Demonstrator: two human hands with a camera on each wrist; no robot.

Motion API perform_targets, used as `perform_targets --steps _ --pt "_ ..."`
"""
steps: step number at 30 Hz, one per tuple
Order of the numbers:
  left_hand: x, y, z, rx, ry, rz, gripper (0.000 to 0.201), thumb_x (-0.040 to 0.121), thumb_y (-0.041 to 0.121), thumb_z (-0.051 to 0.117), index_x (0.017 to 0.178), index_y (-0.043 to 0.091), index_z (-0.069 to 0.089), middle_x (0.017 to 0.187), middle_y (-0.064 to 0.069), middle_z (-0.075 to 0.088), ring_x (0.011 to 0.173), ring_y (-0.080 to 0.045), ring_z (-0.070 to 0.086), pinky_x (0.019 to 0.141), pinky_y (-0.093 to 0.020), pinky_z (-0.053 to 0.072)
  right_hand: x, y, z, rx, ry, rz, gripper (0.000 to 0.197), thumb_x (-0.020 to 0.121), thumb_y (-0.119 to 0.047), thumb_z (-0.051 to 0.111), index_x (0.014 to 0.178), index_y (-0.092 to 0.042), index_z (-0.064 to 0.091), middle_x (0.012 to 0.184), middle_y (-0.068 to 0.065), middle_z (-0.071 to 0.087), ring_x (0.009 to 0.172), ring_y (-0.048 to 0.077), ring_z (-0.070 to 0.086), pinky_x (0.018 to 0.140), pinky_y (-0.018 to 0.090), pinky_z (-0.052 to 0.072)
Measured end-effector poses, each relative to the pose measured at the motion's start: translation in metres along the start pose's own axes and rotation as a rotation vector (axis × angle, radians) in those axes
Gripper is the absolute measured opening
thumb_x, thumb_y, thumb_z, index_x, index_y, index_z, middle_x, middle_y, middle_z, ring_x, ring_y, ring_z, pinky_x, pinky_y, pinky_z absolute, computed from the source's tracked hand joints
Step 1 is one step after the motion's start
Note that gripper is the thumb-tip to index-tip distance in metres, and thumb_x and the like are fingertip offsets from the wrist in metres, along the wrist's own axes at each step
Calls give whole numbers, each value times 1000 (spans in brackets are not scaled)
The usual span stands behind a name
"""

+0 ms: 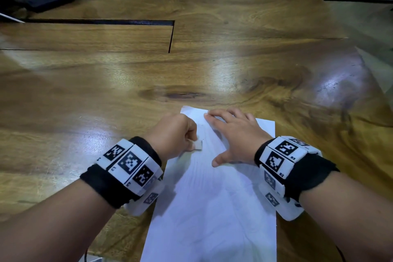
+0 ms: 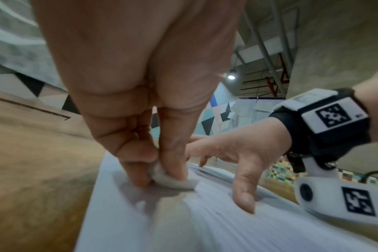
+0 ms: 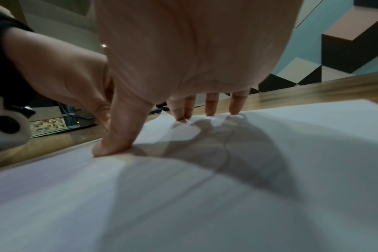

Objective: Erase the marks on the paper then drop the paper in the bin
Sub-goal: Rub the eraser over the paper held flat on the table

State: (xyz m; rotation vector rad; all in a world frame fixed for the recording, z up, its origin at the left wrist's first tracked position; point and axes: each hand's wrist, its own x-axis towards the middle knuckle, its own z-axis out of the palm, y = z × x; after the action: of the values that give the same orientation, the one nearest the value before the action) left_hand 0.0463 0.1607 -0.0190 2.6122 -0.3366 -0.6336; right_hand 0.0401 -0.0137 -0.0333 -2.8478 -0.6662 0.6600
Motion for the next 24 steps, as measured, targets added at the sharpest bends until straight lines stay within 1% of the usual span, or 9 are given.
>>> perform_targets --steps 4,8,11,13,16,17,21,22,24 --pt "4 2 -8 24 -33 12 9 69 12 75 72 13 66 56 12 53 55 -3 47 47 -11 33 -4 4 -1 19 -9 12 110 67 -59 72 151 -27 8 155 -15 8 140 13 6 111 33 11" --pt "29 5 -25 -49 163 -9 17 66 15 78 81 14 69 59 9 54 60 -9 51 54 -17 39 -4 4 -2 0 -12 -1 110 67 -59 72 151 -27 9 154 -15 9 139 14 8 110 32 12" --pt "34 12 -21 -43 215 -4 14 68 13 76 80 11 70 58 10 51 62 -9 50 53 -16 36 -4 4 -1 10 -7 7 110 66 -60 72 151 -28 8 154 -16 9 139 14 8 111 32 11" --pt "24 9 -11 -38 112 21 11 68 11 76 77 11 70 62 4 58 66 -12 53 62 -18 40 -4 5 0 15 -7 8 110 66 -60 72 151 -29 9 154 -16 9 138 14 8 111 32 11" --pt "9 4 -3 -67 -145 37 10 68 11 76 73 16 69 62 5 62 59 -9 53 59 -16 43 -3 6 1 21 -11 3 110 66 -59 72 151 -29 8 154 -16 8 138 14 7 110 31 11" --pt "11 4 -4 -52 -114 38 9 68 12 76 73 16 70 58 8 58 59 -9 53 60 -18 44 -3 6 1 19 -10 4 110 66 -59 72 151 -29 8 154 -16 9 138 14 8 109 31 12" --pt "33 14 -16 -48 282 17 12 70 14 74 79 8 71 64 2 56 68 -13 53 62 -18 38 -3 6 2 13 1 13 111 65 -60 72 151 -28 10 154 -15 10 137 15 11 108 32 13" --pt "33 15 -16 -31 287 25 12 70 15 74 80 8 70 66 2 56 68 -13 52 59 -17 37 -2 6 2 11 0 11 111 65 -60 72 151 -28 10 154 -15 10 137 15 11 109 32 13" --pt "26 11 -8 6 134 67 10 70 15 74 77 10 70 62 4 56 65 -11 51 50 -14 35 -3 6 3 15 -3 9 111 65 -60 72 151 -28 9 154 -15 10 137 15 9 110 32 12"
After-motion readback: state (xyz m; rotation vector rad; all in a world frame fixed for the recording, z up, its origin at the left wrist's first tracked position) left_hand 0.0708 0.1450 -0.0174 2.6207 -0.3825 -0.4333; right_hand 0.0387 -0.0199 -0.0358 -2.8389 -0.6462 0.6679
